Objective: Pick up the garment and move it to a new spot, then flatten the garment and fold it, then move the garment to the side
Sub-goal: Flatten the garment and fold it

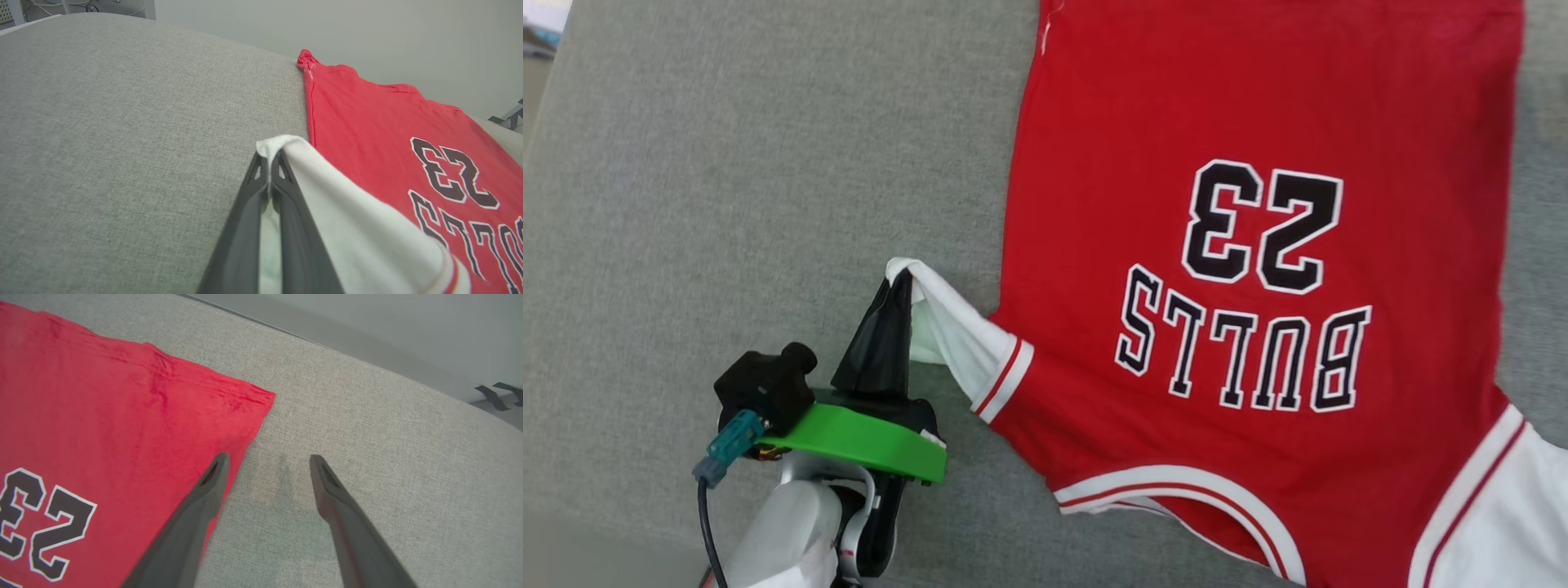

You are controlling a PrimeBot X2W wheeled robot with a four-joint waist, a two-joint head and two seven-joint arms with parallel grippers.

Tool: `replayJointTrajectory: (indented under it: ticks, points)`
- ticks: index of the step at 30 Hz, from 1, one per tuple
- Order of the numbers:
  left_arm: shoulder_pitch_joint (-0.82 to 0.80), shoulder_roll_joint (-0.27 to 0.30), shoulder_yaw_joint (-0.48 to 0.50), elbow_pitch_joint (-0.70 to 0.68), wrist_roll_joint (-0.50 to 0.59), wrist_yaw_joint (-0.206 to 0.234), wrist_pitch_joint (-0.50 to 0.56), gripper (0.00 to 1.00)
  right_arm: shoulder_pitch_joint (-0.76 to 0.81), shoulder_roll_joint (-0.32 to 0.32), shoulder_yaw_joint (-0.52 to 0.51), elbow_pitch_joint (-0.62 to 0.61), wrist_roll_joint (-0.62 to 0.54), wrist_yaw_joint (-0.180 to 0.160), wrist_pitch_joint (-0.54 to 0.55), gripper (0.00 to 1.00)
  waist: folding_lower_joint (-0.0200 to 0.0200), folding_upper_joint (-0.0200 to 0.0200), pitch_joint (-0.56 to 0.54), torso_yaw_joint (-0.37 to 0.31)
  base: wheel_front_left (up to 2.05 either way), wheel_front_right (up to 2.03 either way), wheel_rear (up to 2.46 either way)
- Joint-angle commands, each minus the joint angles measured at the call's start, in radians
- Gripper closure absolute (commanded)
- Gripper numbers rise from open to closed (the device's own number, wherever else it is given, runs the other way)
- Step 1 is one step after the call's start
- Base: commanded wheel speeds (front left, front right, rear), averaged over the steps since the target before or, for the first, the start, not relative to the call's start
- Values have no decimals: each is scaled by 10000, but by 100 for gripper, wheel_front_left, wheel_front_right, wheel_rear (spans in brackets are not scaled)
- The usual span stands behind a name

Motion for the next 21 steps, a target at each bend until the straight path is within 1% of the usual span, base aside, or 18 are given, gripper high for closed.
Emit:
replayJointTrajectory:
  ticks: [1,4,8,13,17,18,21]
  points:
    - [-234,-155,97,37,157,-120,-58,100,-320,-21,75,141,-61,-6,185,0,-2,0,842,716,0,0,0]
    - [-368,-452,218,176,341,-379,-58,100,-732,44,83,592,-241,-6,532,0,-2,0,1116,922,0,0,0]
    - [-544,-830,425,395,597,-750,-58,100,-986,148,98,1207,-615,-6,565,0,-2,0,1448,1185,0,0,0]
    - [-615,-1165,722,615,833,-1049,-58,100,-601,159,397,1811,-814,-6,567,0,-2,0,1648,1324,0,0,0]
    - [-641,-1341,928,828,1000,-1223,-58,100,-220,-31,528,2073,-715,-6,649,0,-2,0,1647,1287,0,0,0]
    - [-653,-1376,977,880,1040,-1263,-58,100,-174,-99,552,2078,-686,-6,623,100,-2,0,1614,1266,0,0,0]
    - [-668,-1430,1105,994,1162,-1354,-58,100,-162,-273,607,2025,-709,-6,402,100,-2,0,1434,1175,0,0,0]
